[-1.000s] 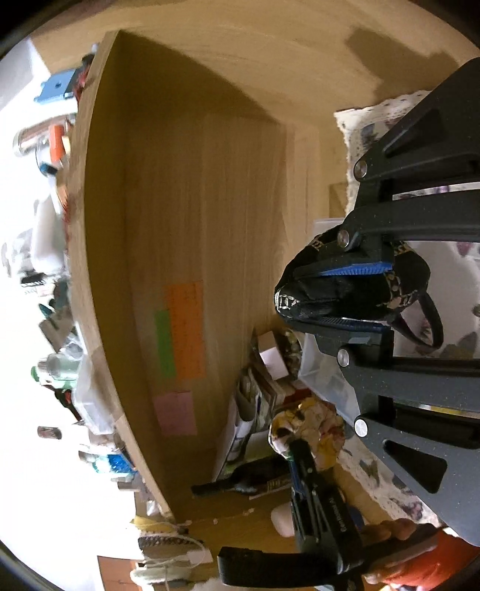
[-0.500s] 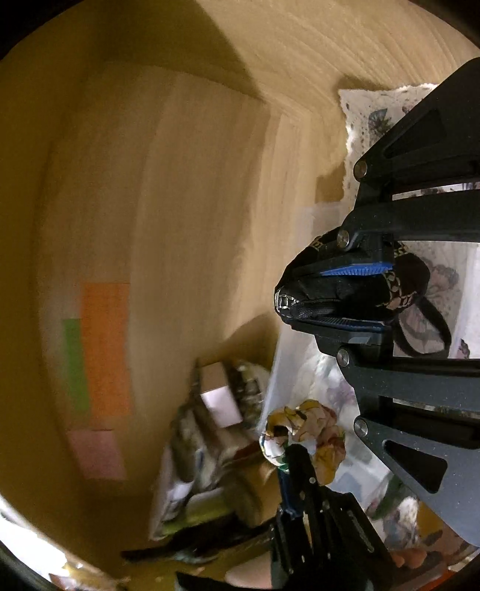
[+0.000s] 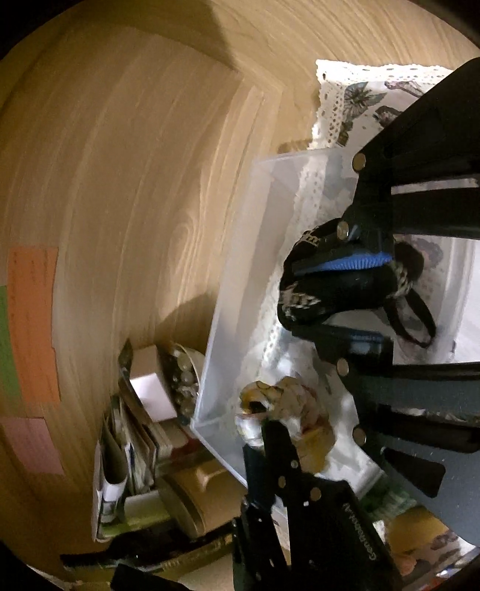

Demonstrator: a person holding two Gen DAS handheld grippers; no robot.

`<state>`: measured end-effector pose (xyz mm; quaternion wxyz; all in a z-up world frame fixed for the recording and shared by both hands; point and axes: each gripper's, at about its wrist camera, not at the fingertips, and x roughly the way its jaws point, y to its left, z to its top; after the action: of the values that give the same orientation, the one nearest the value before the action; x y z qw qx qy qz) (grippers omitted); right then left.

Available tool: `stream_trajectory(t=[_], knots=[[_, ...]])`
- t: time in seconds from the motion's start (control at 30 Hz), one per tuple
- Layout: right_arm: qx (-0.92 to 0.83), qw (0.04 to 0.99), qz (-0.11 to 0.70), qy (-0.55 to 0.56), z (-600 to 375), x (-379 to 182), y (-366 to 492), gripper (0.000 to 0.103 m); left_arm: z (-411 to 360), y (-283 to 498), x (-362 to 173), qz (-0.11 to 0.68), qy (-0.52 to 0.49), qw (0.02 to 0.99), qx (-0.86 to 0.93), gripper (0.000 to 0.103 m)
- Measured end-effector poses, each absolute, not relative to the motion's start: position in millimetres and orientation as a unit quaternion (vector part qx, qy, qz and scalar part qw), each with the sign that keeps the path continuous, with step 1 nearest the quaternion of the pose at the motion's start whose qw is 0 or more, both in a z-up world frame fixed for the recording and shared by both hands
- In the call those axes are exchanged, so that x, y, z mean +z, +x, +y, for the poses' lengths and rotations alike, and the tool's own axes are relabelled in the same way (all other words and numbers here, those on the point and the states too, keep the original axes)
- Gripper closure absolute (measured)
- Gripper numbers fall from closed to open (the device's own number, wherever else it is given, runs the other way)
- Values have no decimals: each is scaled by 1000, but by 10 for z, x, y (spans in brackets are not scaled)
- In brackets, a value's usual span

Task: Organize soft objects
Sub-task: 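Carry the pouch and scrunchie into the clear box and open both tools, then grasp the silver plastic bag with the right tool while the left tool grasps the yellow sponge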

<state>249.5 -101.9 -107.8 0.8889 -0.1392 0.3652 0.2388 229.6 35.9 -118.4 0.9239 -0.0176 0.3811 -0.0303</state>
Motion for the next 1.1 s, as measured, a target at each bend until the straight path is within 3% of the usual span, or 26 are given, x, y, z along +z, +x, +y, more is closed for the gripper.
stream_trajectory(t=[0.07, 0.17, 0.33, 0.5, 0.6, 0.8, 1.1], knots=[[244, 888, 364, -138, -1043, -1048, 2449, 71, 352, 2218, -1132, 369, -18, 929, -30, 48], [249, 892, 352, -132, -1098, -963, 2360, 56, 318, 2062, -1001, 347, -12, 937, -32, 43], [255, 905, 317, -121, -1229, -733, 2144, 44, 293, 1733, -740, 304, -7, 952, -34, 28], [263, 921, 268, -106, -1404, -460, 1819, 26, 283, 1341, -537, 265, -4, 964, -29, 1], [266, 927, 245, -98, -1506, -374, 1639, 19, 306, 1192, -516, 262, -9, 964, -30, 0], [265, 926, 246, -110, -1644, -458, 1390, 18, 368, 989, -761, 301, -16, 953, -25, 0], [275, 896, 336, -93, -1733, -1007, 1226, 18, 476, 807, -1334, 383, -43, 923, -7, 0]])
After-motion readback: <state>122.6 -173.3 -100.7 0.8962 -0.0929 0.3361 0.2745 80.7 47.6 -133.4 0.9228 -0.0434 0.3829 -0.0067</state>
